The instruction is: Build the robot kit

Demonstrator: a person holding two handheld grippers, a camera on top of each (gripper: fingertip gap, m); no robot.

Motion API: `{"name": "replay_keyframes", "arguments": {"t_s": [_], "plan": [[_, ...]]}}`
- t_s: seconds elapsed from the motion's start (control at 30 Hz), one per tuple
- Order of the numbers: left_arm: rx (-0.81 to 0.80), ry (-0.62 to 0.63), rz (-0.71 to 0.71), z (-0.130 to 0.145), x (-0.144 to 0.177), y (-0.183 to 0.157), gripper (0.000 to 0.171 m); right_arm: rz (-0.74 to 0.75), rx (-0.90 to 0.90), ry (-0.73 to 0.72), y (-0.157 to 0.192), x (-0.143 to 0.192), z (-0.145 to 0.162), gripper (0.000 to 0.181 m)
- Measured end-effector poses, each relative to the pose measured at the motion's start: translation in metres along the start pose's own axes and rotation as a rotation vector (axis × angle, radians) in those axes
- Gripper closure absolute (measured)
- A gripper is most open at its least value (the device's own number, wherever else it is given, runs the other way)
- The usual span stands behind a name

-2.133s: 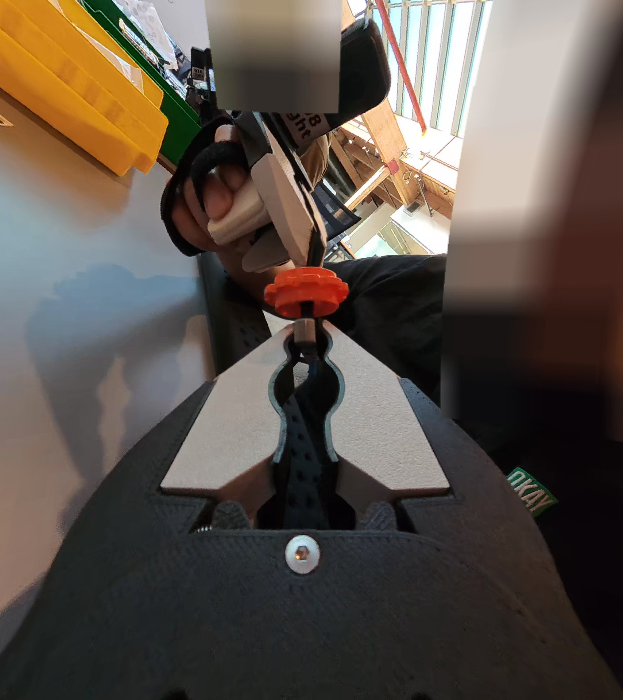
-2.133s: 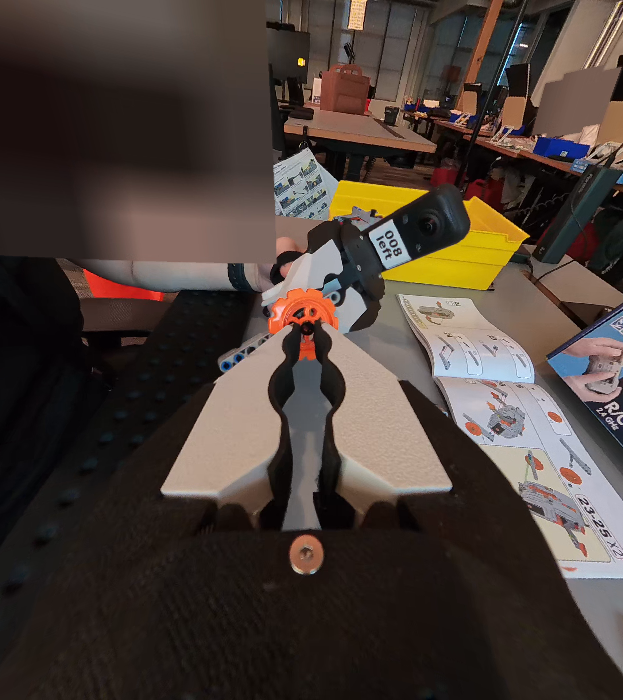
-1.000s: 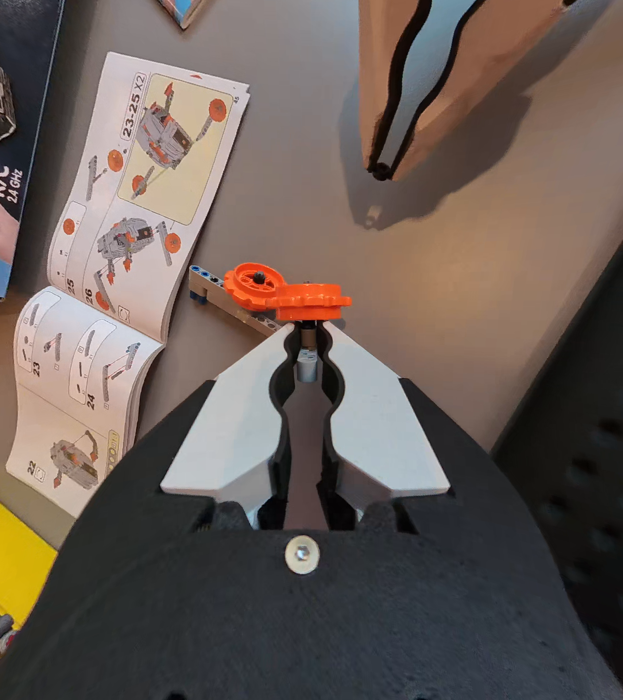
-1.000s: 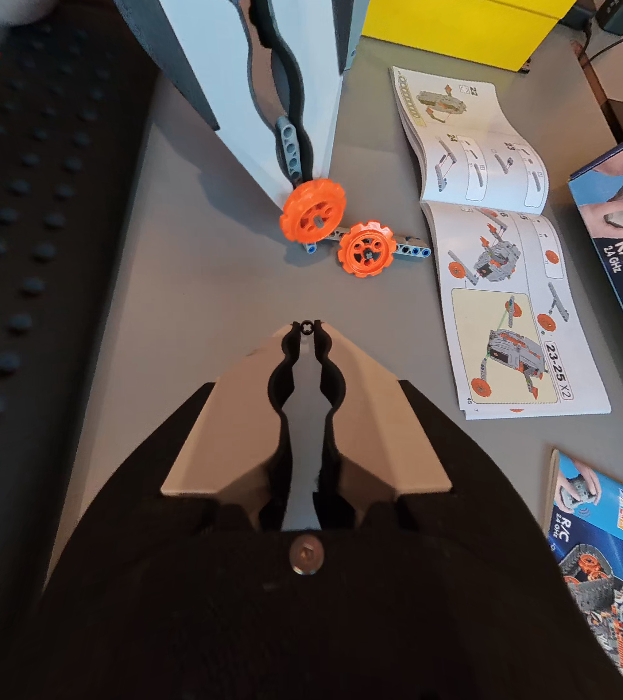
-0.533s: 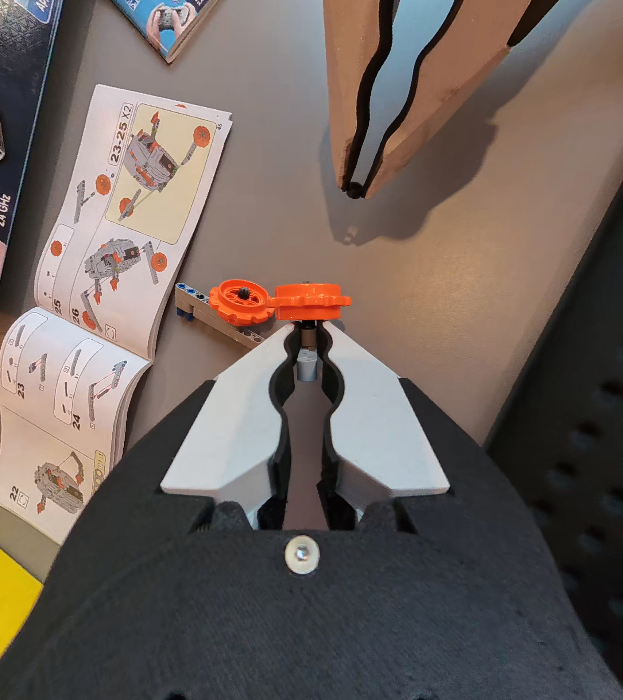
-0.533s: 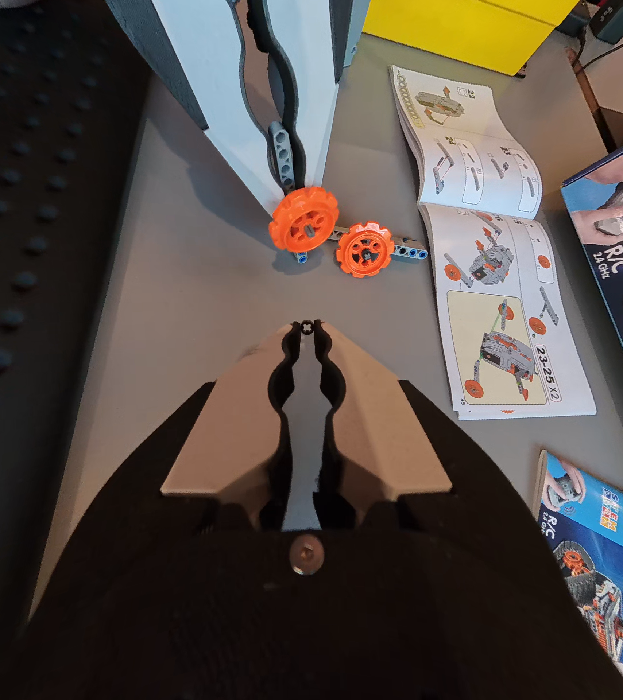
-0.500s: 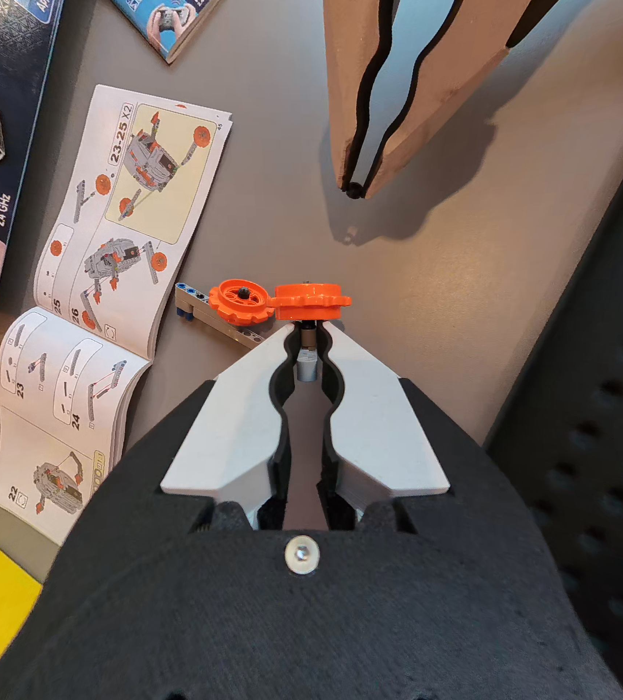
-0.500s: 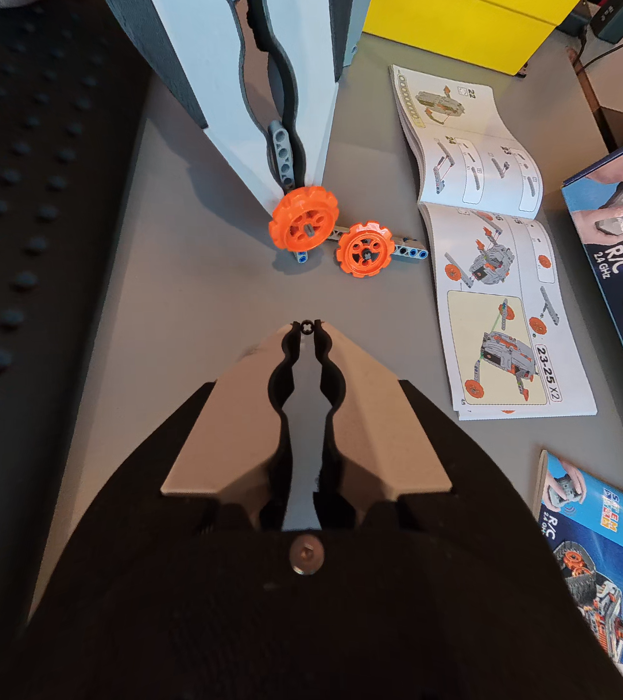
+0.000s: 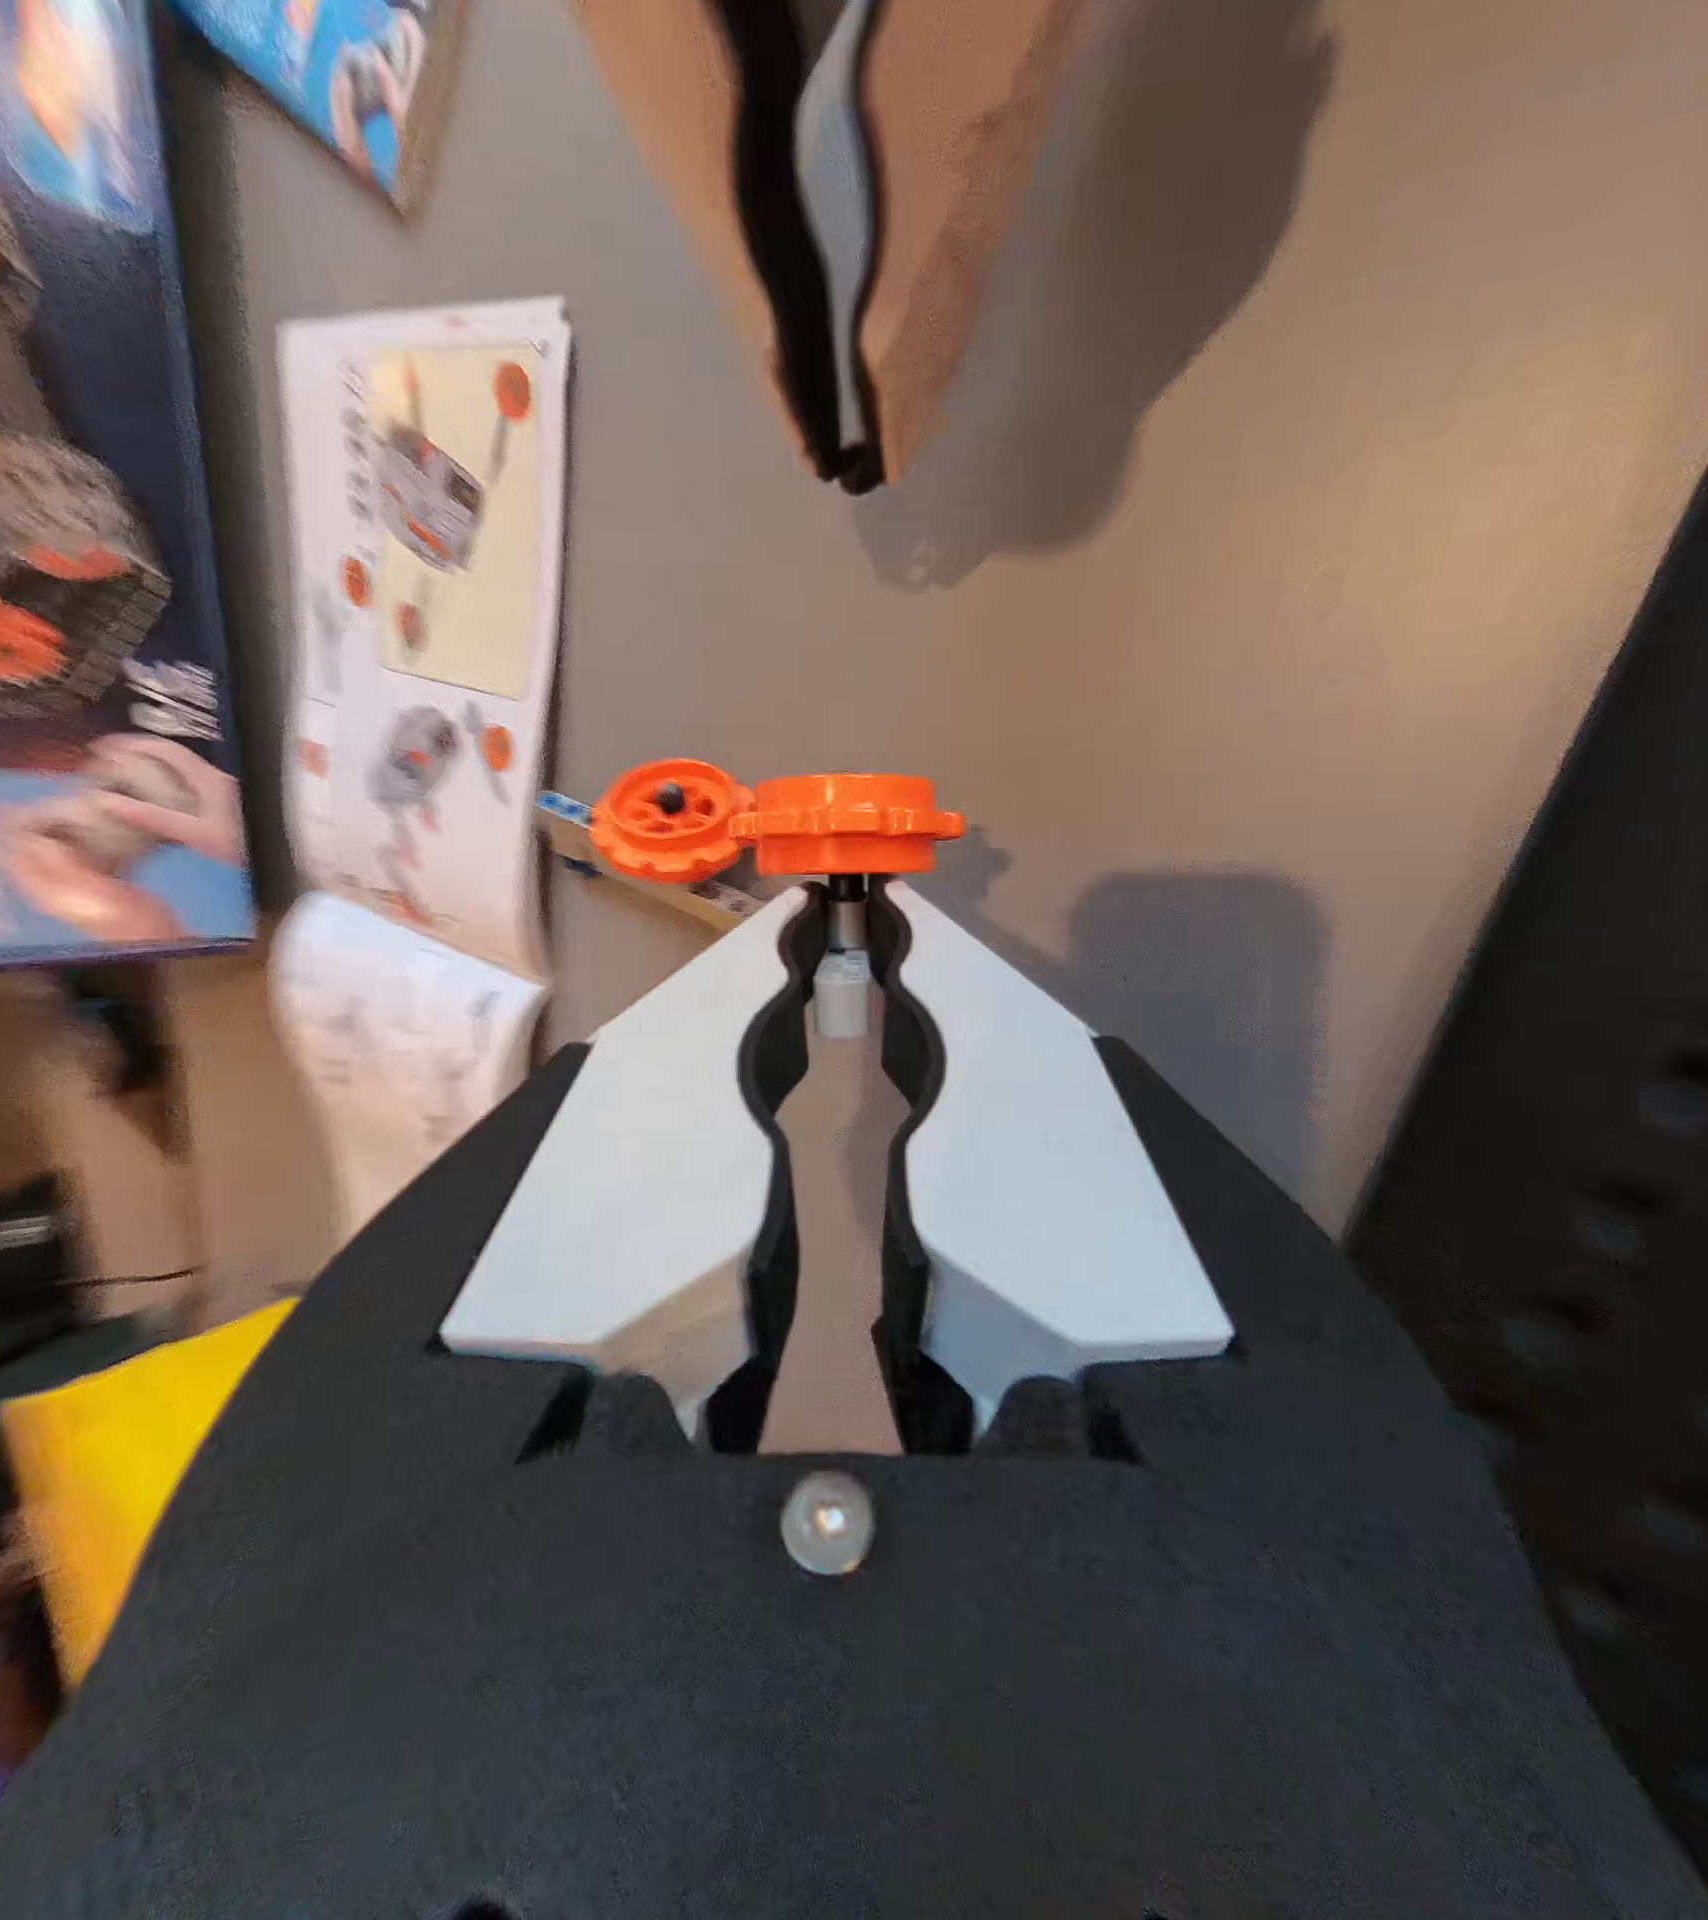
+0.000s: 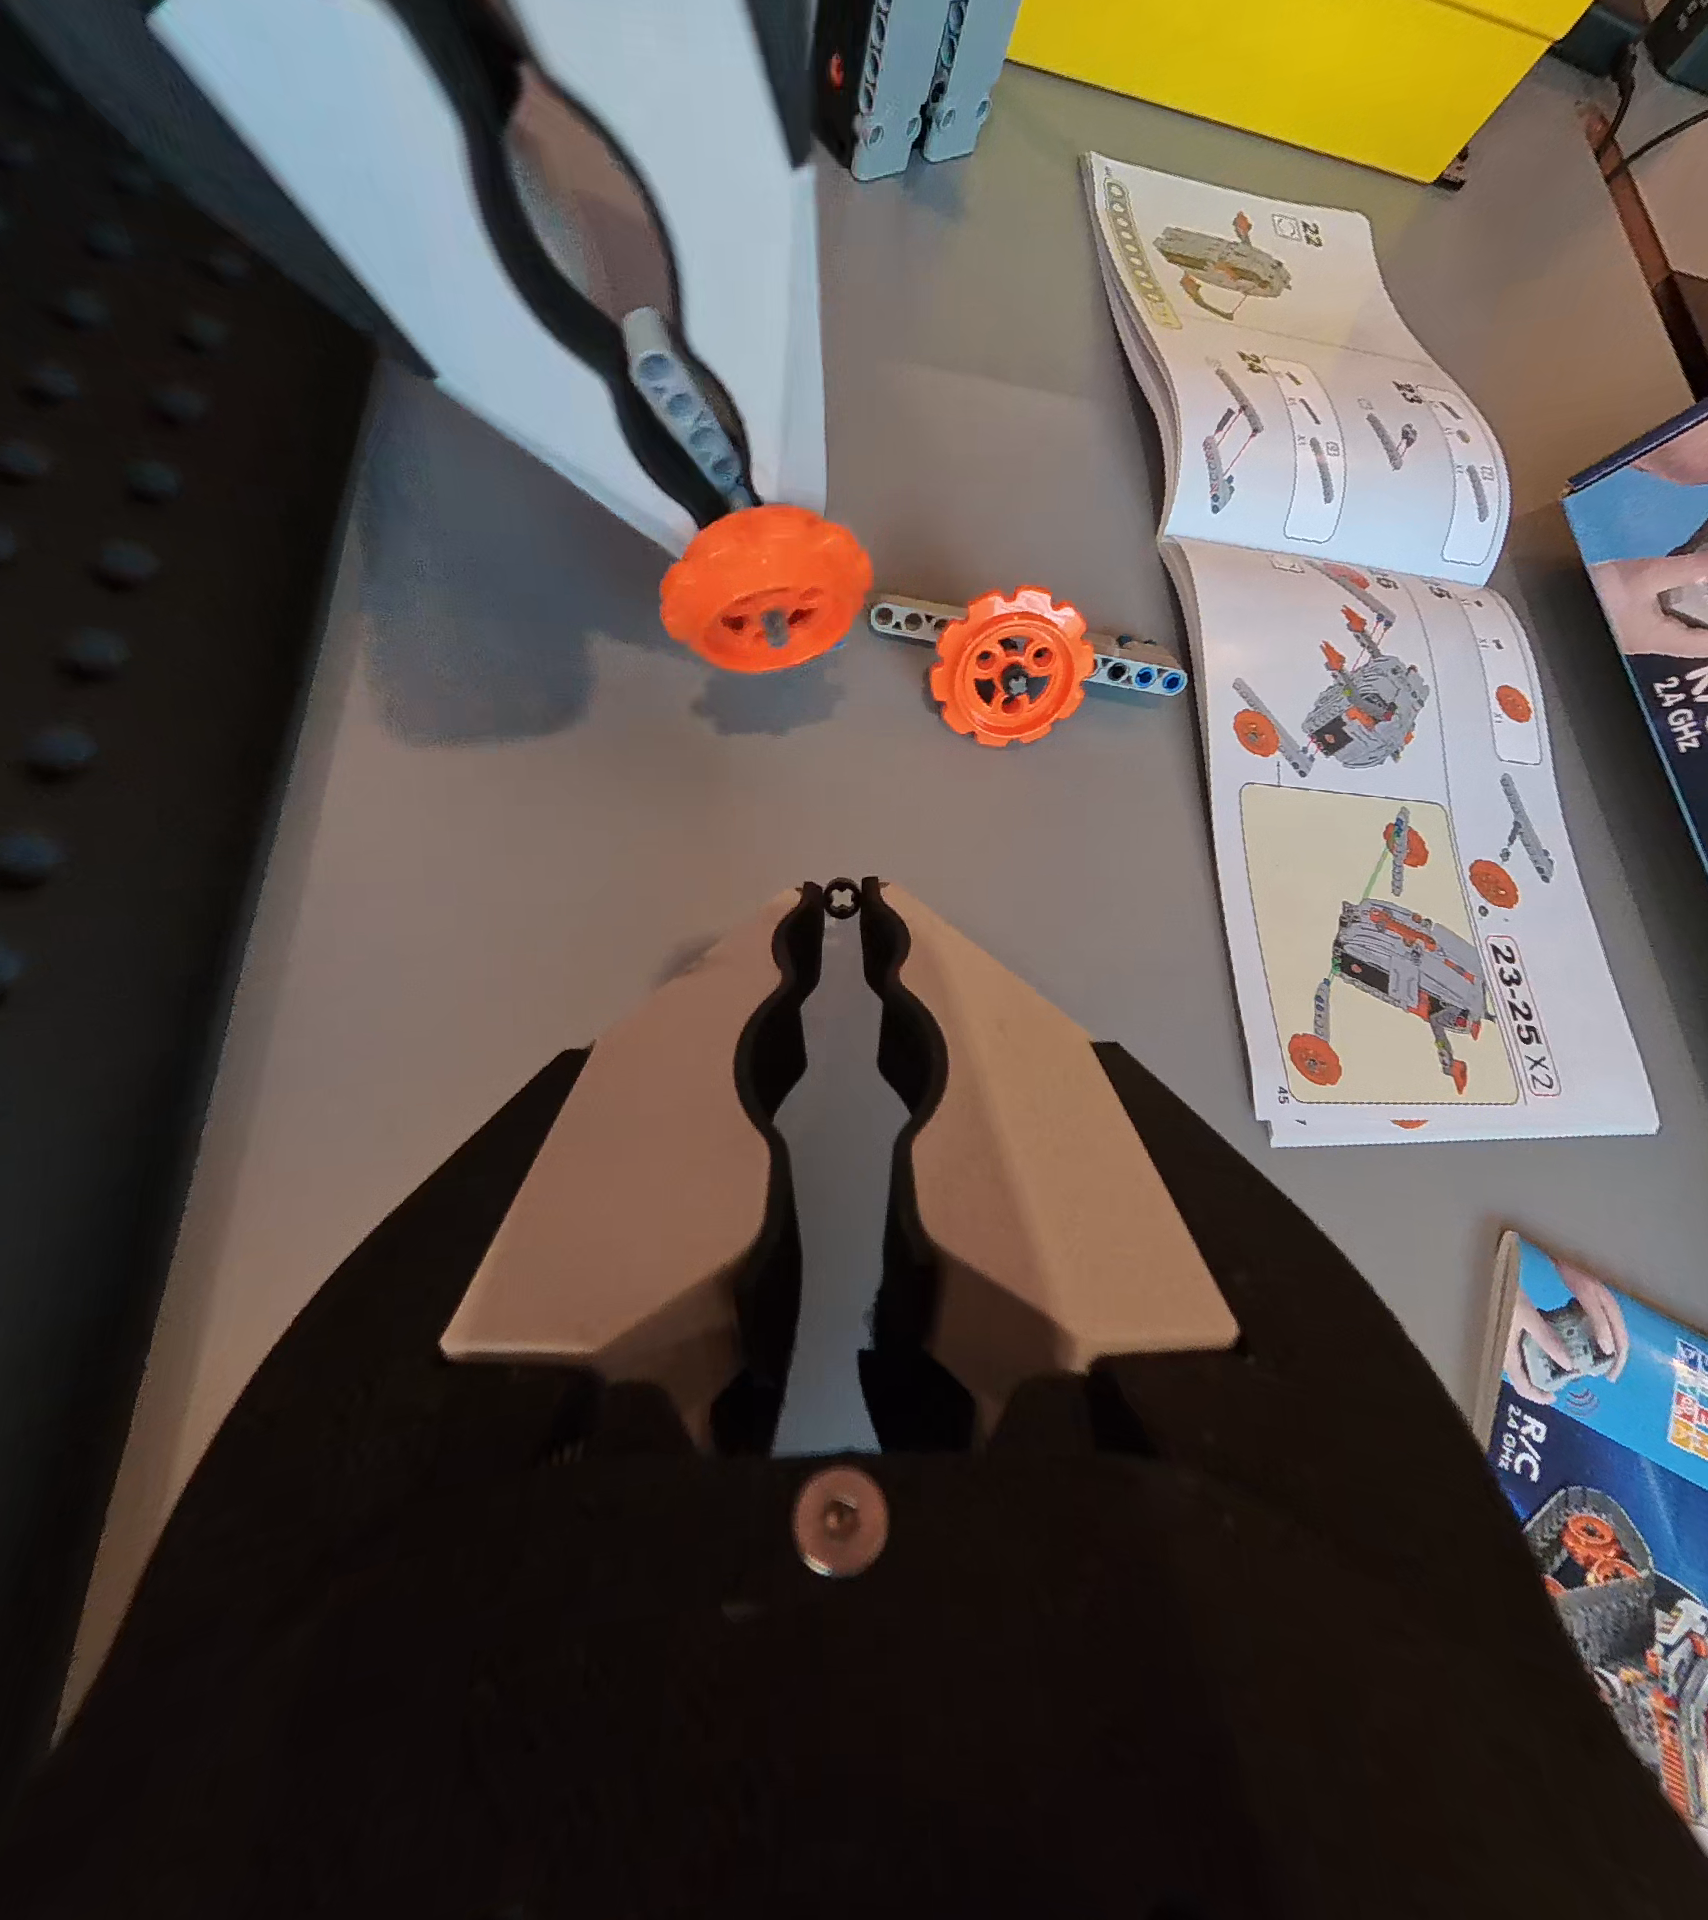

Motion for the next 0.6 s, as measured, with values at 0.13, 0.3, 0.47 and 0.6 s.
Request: {"name": "replay_keyframes", "arguments": {"t_s": [0.13, 0.3, 0.47, 0.6], "plan": [[-0.291, 0.156, -0.233, -0.017, 0.006, 0.010, 0.166, 0.015, -0.024, 0.000, -0.007, 0.001, 0.003, 0.176], [-0.272, -0.012, -0.323, -0.042, 0.016, 0.030, 0.166, 0.064, -0.061, -0.032, -0.021, 0.009, 0.003, 0.176], [-0.105, -0.332, -0.397, -0.063, 0.062, 0.072, 0.166, 0.110, -0.166, -0.142, -0.046, 0.025, -0.003, 0.176], [0.123, -0.789, -0.247, -0.077, 0.124, 0.104, 0.166, 0.157, -0.284, -0.291, -0.073, 0.049, -0.015, 0.176]]}}
Point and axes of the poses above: each gripper's, where its closed fingertips meet, x back along the fingers, z out of its underside, y = z × x across the jaws, the point moved 3 cm from there along x, back along the fingers, and after that the axes turned 10 degrees about z, right-handed, at the moved point
